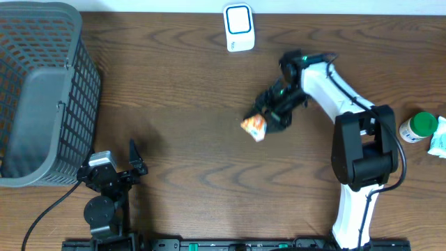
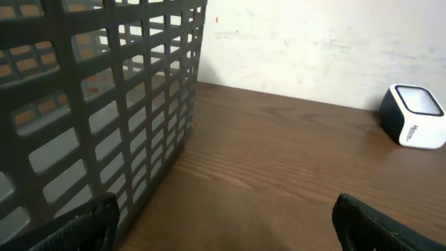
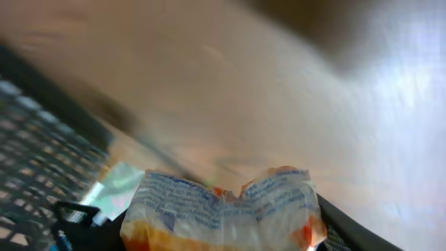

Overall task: Scan the item barcode
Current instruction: 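Lift the orange box and hold it under the white scanner, then place the orange box at the right edge beside the jar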

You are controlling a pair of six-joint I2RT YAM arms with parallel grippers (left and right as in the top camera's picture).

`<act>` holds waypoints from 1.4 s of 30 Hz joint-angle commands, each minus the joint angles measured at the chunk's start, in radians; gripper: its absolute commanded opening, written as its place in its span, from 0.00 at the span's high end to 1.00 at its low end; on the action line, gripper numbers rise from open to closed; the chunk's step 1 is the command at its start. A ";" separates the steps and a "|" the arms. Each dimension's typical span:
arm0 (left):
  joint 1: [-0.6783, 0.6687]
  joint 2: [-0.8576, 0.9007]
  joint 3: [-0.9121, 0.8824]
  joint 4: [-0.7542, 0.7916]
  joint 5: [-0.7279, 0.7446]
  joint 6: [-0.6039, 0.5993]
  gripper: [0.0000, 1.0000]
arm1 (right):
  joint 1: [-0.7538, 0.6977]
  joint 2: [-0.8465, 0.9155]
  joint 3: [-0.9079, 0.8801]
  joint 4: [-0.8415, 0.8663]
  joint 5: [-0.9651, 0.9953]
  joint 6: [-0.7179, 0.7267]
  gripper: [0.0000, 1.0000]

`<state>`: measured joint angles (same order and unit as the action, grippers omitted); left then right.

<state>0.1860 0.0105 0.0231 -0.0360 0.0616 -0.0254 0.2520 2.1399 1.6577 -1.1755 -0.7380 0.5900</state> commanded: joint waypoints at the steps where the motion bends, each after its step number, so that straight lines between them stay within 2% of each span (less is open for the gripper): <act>1: -0.004 -0.006 -0.019 -0.029 0.006 0.006 0.02 | -0.003 0.000 0.153 0.059 0.108 -0.029 0.45; 7: -0.004 -0.006 -0.019 -0.029 0.006 0.006 0.02 | 0.004 0.000 0.283 0.314 0.414 -0.008 0.42; 15: -0.004 -0.006 -0.019 -0.029 0.005 0.006 0.03 | 0.016 0.014 0.257 0.757 0.727 -0.013 0.39; 25: -0.004 -0.006 -0.019 -0.029 0.006 0.006 0.02 | 0.063 0.155 0.257 1.177 0.807 -0.046 0.39; 29: -0.004 -0.006 -0.019 -0.029 0.005 0.006 0.02 | 0.098 0.243 0.257 1.331 0.913 -0.047 0.39; 33: -0.004 -0.006 -0.019 -0.029 0.006 0.006 0.02 | 0.128 0.299 0.258 1.427 0.933 -0.098 0.40; 36: -0.004 -0.006 -0.019 -0.029 0.006 0.006 0.02 | 0.157 0.327 0.258 1.448 1.015 -0.099 0.41; 42: -0.004 -0.006 -0.019 -0.029 0.005 0.006 0.02 | 0.184 0.335 0.258 1.466 1.110 -0.216 0.43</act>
<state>0.1860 0.0105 0.0231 -0.0360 0.0616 -0.0250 0.4286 2.4660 1.9152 0.2821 0.2768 0.4568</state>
